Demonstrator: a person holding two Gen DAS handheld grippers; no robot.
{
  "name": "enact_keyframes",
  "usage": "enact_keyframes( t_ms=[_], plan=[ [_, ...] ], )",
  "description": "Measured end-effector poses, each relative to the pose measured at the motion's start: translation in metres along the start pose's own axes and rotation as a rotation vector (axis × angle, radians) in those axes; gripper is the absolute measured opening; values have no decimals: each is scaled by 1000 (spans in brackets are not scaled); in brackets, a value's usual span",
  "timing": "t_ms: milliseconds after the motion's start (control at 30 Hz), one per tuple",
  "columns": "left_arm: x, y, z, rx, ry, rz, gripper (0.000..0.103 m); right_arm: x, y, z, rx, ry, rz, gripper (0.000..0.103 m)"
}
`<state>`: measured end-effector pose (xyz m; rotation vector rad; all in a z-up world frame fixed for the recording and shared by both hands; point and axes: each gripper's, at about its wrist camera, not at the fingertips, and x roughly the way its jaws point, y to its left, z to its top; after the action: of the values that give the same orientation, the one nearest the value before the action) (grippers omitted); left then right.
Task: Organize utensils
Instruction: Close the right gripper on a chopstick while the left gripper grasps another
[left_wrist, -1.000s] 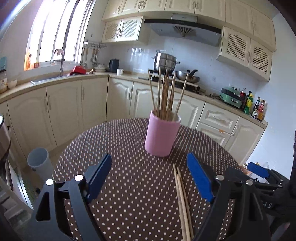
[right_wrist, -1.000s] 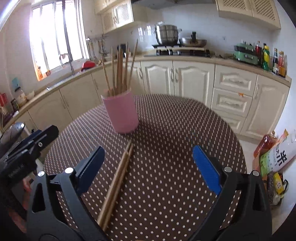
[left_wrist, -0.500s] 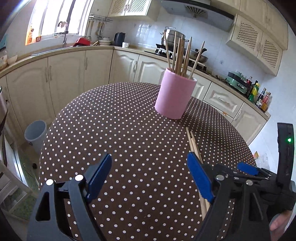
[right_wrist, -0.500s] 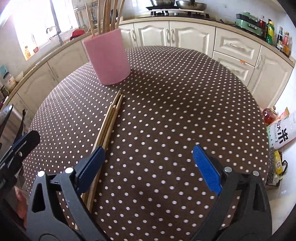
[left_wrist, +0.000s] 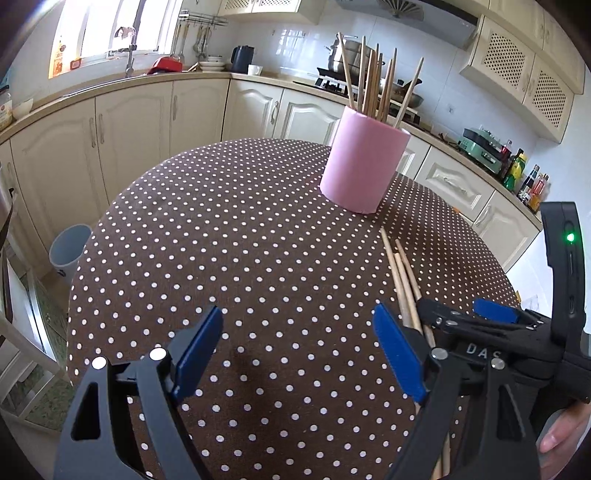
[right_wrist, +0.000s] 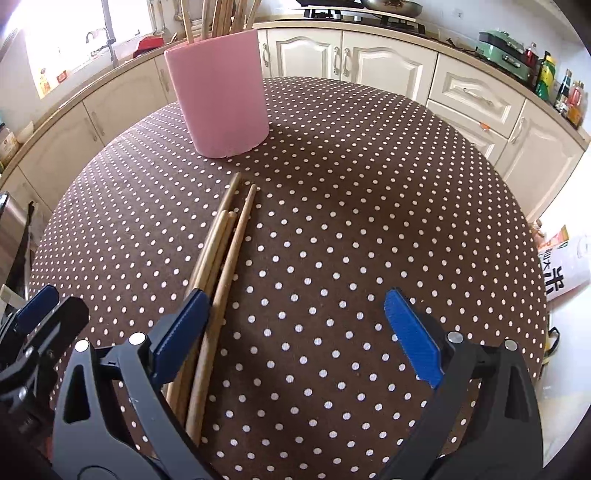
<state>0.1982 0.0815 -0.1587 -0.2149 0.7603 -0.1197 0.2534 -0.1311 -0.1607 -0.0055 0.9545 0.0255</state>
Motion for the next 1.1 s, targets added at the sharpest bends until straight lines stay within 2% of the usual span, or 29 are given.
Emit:
enact_keyframes(
  t_ms=[33,67,133,167,200,233,267,367,500,633,767,933,1100],
  plan=[
    [1,0,1,0,2,0,82,2,2,2,-6,10,-16,84],
    [2,-1,2,-1,3,3,82,2,4,3,-11,2,-24,74],
    [4,-3,4,-1,9,6,82,2,10,7,-29,-6,-6,51],
    [5,-5,5,2,13,4,82,1,12,8,-45,-8,12,32],
    [7,-7,6,6,19,3,82,1,15,10,-61,-7,35,23],
    [8,-8,7,8,23,3,82,2,16,11,-68,-4,51,21],
    [10,-11,8,13,31,5,82,3,17,12,-79,-8,67,14],
    [16,-19,12,40,45,-3,82,1,8,13,-49,-10,131,12],
    [30,-28,15,51,77,7,82,8,-18,18,50,16,263,7],
    [43,-42,21,88,116,-27,82,14,-35,20,105,25,355,6],
    [56,-54,27,121,143,-14,82,14,-41,21,109,15,375,6],
    [68,-70,27,201,156,76,82,13,-46,14,100,-9,377,6],
    [71,-75,31,203,172,90,83,8,-49,3,102,-12,386,6]
  ],
)
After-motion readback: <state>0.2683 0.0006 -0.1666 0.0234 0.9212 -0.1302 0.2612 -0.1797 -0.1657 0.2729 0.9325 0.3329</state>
